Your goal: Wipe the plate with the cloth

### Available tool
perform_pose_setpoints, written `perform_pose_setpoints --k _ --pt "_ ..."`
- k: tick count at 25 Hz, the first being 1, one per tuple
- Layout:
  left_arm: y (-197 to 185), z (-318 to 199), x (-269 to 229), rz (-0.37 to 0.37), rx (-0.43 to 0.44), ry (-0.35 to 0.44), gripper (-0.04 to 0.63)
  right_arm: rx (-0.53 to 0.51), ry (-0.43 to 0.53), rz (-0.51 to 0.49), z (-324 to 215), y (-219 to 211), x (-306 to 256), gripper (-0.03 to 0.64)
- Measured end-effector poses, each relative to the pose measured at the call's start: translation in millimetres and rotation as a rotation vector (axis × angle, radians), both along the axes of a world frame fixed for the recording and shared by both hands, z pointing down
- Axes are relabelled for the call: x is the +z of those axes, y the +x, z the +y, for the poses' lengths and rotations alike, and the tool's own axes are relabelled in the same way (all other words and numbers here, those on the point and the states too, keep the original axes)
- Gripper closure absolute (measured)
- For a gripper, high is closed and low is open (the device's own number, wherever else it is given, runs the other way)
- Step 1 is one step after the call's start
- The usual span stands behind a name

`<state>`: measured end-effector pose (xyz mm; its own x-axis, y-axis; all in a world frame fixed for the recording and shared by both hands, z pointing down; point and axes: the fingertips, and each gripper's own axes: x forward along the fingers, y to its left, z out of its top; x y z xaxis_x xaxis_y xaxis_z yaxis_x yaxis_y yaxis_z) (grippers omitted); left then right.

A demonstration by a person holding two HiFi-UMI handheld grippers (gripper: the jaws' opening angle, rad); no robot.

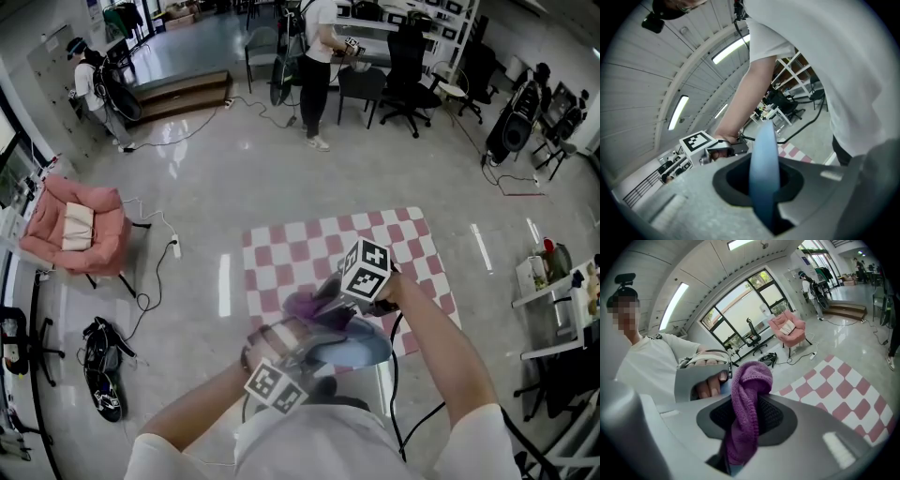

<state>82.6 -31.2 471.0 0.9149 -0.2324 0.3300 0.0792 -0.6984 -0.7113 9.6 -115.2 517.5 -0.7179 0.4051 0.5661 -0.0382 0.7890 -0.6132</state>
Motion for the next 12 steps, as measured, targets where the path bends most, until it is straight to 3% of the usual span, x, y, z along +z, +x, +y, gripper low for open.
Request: perform_pose_setpoints --k 12 --pt "-0.9 3.5 -6.8 0.007 0.000 0.014 0.554 0.128 -0.037 0.108 -22.7 25.6 44.2 0.503"
